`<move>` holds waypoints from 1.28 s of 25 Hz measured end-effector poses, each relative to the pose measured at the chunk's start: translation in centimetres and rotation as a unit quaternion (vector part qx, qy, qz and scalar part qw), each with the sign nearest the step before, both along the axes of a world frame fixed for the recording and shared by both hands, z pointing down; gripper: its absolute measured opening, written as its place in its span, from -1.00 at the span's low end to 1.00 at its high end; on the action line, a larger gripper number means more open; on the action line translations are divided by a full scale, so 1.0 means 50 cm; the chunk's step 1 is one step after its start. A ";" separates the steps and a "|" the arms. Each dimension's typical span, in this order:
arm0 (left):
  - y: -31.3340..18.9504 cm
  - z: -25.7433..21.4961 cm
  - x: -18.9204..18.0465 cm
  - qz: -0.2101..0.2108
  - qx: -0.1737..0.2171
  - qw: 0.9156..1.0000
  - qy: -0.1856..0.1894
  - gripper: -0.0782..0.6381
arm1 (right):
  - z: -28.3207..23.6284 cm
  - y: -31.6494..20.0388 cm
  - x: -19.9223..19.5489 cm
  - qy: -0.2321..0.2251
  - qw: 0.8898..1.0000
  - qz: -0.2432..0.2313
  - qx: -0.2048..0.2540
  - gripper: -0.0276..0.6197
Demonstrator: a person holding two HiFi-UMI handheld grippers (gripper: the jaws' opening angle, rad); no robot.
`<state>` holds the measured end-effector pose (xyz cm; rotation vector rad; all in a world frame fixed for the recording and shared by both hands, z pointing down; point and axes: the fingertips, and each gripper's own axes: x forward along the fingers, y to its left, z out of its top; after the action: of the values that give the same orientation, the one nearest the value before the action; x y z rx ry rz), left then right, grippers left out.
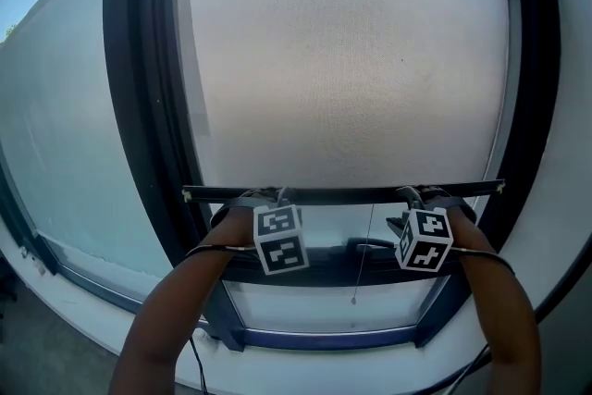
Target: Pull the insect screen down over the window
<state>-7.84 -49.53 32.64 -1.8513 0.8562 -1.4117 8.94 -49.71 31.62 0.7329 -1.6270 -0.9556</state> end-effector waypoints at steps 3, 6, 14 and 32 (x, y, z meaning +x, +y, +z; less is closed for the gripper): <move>0.000 0.001 0.001 0.000 -0.002 1.000 0.007 -0.31 | 0.000 0.002 -0.001 -0.017 1.000 -0.004 -0.001 -0.38; 0.000 0.007 0.001 0.000 -0.005 1.000 0.009 -0.31 | 0.006 0.001 -0.002 -0.026 1.000 -0.002 -0.002 -0.38; 0.003 0.018 -0.001 0.003 -0.015 1.000 0.005 -0.31 | 0.017 0.004 -0.002 -0.019 1.000 0.003 -0.019 -0.38; 0.006 0.128 -0.001 -0.003 -0.058 0.998 -0.002 -0.31 | 0.127 0.006 0.000 0.013 0.998 0.018 -0.064 -0.38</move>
<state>-7.86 -49.22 39.03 -1.9325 0.7929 -1.4977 8.92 -49.39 38.00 0.6574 -1.6313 -0.8234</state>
